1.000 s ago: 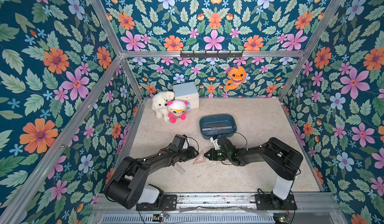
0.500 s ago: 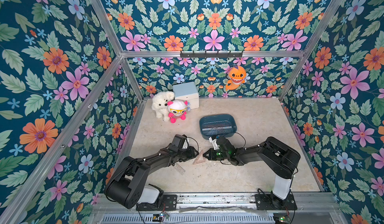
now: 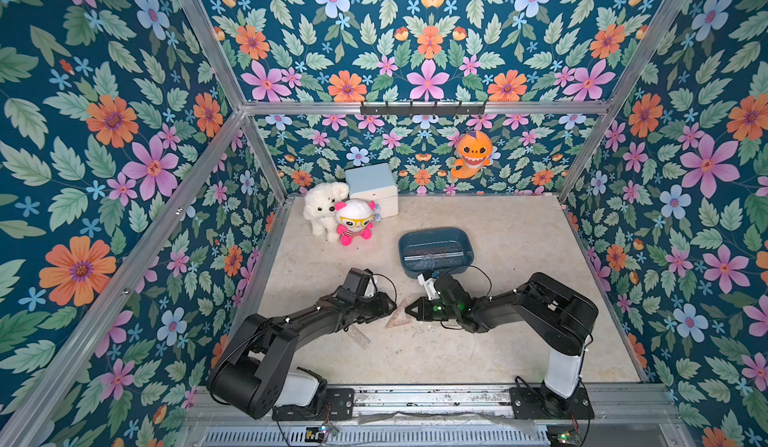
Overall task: Put the scattered rulers into the storage box
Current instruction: Pick up the ruler from the center of the board.
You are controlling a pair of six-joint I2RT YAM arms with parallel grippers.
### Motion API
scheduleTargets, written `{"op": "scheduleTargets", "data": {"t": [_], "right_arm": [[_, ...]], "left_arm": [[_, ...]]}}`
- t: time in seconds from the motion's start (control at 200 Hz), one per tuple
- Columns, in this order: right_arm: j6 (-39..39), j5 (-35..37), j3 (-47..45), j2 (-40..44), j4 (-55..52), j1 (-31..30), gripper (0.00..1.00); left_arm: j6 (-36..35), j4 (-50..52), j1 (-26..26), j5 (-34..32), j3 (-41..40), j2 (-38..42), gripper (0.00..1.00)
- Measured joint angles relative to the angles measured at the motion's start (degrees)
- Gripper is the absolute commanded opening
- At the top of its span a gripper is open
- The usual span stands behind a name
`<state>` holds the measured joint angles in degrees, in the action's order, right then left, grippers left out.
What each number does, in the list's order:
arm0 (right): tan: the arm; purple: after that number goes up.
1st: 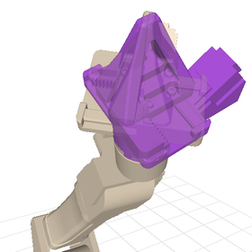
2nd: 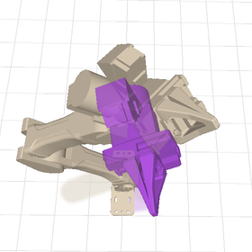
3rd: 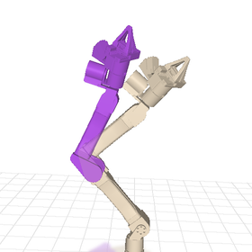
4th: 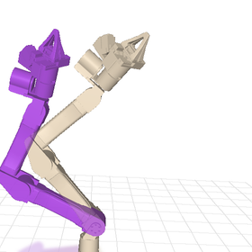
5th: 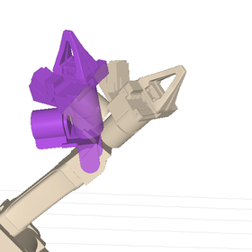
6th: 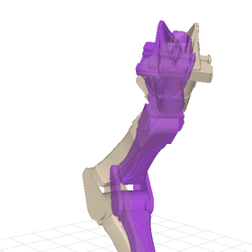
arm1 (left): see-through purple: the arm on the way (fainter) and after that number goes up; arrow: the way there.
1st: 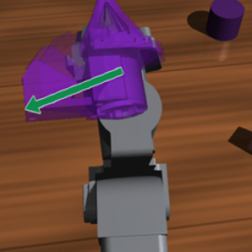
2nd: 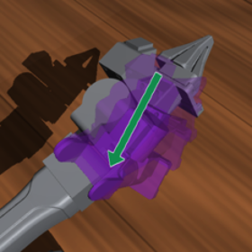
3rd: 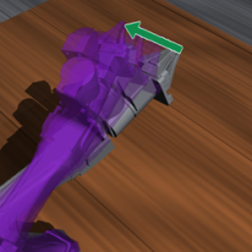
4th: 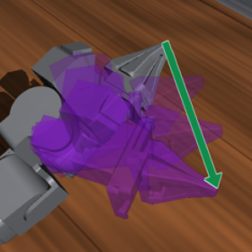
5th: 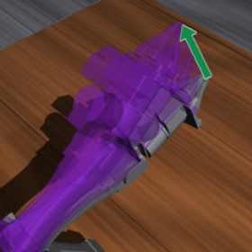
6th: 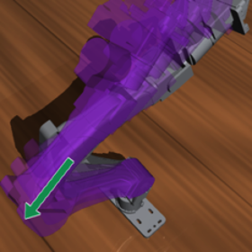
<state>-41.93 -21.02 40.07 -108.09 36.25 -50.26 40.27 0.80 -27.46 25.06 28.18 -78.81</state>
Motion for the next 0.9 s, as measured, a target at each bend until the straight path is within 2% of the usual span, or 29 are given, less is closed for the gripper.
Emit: {"op": "scheduleTargets", "data": {"t": [0.585,0.9], "right_arm": [[0.02,-0.17,-1.11,-0.55,2.69,0.00,0.00],[0.04,-0.15,-2.27,-0.52,3.96,0.15,0.00]], "left_arm": [[0.37,10.01,0.15,-2.64,0.90,3.87,0.56],[2.10,14.27,-2.14,-3.02,1.29,5.33,0.61]]}}
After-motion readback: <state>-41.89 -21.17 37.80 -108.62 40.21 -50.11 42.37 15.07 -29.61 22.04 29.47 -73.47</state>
